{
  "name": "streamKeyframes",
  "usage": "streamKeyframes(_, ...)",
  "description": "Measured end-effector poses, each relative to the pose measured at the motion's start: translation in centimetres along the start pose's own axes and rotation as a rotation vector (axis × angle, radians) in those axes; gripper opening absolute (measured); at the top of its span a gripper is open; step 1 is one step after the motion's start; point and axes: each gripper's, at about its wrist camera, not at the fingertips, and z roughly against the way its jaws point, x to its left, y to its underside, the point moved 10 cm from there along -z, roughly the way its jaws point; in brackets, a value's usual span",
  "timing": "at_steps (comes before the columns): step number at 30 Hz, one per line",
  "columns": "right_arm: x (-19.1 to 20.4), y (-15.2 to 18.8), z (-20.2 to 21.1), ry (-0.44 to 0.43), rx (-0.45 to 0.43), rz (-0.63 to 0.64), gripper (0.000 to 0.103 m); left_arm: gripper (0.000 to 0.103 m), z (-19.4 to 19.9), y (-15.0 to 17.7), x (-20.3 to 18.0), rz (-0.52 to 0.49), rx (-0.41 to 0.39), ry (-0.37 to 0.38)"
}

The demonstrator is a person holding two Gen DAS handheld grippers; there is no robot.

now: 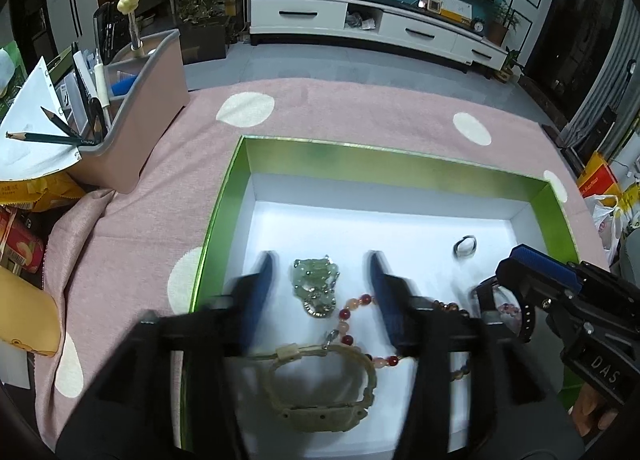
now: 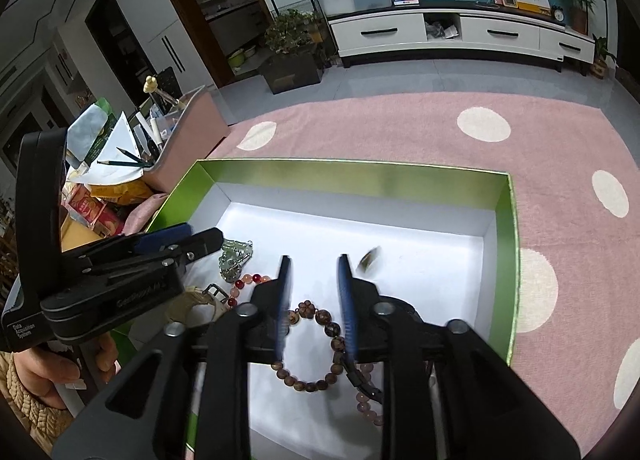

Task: Organize jewelry
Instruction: 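Withdraw both tools from the box toward the gold brooch and silver bangle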

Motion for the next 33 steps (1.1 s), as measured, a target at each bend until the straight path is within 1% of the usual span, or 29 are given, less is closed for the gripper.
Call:
streamKeyframes(4, -0.3, -0.1, 1.2, -0.002, -0.03, -0.014, 0.034, 0.061, 1.2, 0.0, -0.3, -0.022, -0.019, -0.005)
streamKeyframes(11, -0.4, 0.7, 5.6, 0.013, -0.097, 0.017, 0.034, 0.078, 4.9, 0.5, 0.1, -0.014, -0.063, 0.007)
streamKeyframes(16, -1.0, 1.7, 9.8, 0.017, -0.155, 0.025, 0.036, 0.083, 7.7, 1.8, 0.6, -0.005, -0.09, 0.013)
streamKeyframes(20, -1.6, 3.6, 12.8, 0.023, -0.18, 0.016, 0.036, 0.086, 10.0, 3.9, 1.4, 0.011, -0.109, 0.016)
streamKeyframes(25, -2.0, 6.2, 14.8, 0.037, -0.173, 0.011, 0.036, 0.088, 11.9, 6.7, 2.2, 0.03, -0.109, 0.004)
streamKeyframes(29, -1.5, 8.3, 15.4, 0.034, -0.156, 0.011, 0.037, 0.089, 12.9, 9.5, 2.5, 0.033, -0.092, -0.009)
streamKeyframes(33, -0.8, 10.7, 15.1, 0.025, -0.12, 0.014, 0.037, 0.09, 13.2, 12.2, 2.6, 0.039, -0.065, -0.01)
